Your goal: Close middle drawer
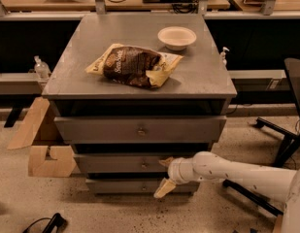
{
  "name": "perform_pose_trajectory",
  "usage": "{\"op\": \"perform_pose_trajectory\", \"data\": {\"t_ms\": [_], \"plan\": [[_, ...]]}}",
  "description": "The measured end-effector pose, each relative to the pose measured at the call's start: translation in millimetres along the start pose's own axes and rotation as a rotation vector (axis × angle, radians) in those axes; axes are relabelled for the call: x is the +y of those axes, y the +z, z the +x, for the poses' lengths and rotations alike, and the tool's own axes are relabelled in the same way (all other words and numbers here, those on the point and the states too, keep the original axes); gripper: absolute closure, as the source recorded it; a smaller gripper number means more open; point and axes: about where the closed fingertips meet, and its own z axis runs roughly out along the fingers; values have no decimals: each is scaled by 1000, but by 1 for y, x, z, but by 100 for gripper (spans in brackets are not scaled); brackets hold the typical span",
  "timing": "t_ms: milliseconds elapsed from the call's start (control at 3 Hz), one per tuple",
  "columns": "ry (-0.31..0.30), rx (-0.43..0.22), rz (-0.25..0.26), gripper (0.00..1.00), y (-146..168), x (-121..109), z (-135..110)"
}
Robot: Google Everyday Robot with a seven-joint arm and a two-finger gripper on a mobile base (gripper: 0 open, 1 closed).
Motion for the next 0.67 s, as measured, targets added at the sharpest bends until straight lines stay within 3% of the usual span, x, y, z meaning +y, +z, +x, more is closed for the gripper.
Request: {"op": "perform_pose_trajectory", "data": {"t_ms": [667], "plan": [[-2,10,-14,45,0,7,2]]}}
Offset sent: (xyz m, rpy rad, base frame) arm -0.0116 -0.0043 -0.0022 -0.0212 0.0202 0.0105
